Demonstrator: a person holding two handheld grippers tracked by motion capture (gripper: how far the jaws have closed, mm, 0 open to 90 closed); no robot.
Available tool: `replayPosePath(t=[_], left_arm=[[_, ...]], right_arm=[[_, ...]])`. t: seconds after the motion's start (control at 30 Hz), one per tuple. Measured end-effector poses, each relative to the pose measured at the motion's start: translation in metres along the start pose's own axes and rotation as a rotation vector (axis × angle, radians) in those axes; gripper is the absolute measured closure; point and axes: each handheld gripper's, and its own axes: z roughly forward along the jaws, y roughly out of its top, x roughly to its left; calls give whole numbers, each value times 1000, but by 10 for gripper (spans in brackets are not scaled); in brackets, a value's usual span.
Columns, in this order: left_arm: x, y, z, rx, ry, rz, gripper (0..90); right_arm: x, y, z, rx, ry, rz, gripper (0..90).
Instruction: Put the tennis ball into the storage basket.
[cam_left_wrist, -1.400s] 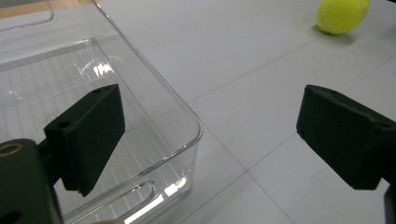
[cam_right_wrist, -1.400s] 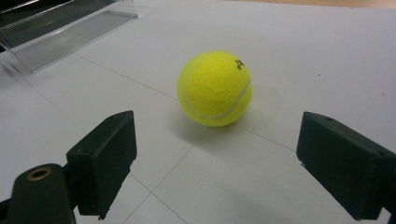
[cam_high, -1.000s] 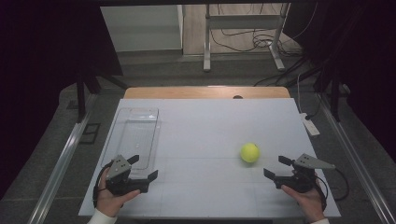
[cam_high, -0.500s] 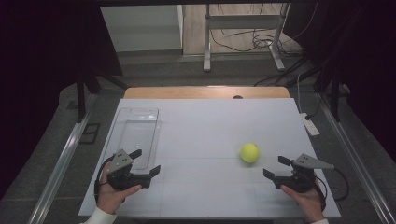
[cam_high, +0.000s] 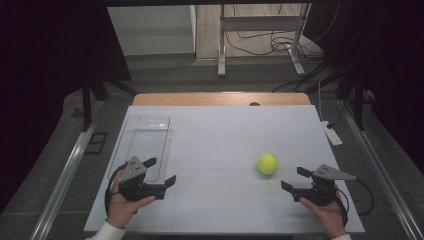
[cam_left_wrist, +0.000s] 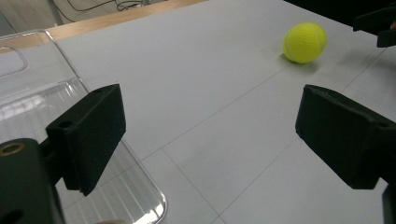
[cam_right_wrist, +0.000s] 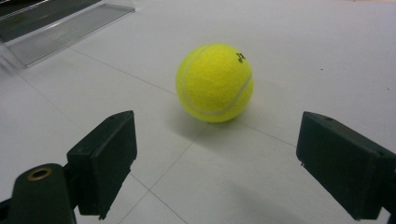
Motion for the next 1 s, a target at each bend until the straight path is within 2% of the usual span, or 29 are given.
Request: replayPosePath(t=[1.0], left_arm=[[-15,20,22,11,-33,56,100]], right_arm=[[-1,-1,-2,-4,-10,4,122]])
